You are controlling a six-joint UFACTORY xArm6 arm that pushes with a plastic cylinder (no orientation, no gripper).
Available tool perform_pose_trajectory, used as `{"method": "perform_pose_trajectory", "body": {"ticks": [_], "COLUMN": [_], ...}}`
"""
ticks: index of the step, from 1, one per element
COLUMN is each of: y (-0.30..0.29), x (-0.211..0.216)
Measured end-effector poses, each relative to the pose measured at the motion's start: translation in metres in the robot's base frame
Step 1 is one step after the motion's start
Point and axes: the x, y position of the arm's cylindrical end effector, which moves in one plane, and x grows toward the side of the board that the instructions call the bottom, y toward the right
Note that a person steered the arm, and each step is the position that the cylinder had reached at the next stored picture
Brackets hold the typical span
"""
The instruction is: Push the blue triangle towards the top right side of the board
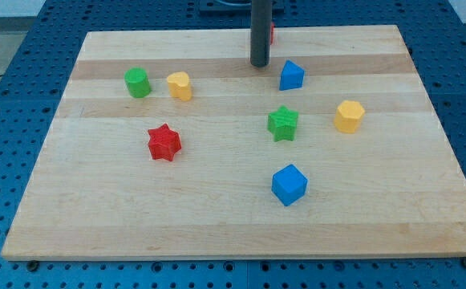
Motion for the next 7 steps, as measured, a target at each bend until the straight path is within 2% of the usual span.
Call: {"method": "perform_pose_trajectory", "body": {"ticks": [3, 4, 5, 6, 7], "y": [-0.005, -0.047, -0.077, -0.05, 0.009], "x": [0.001, -0.006, 0.008, 0.034, 0.046]}}
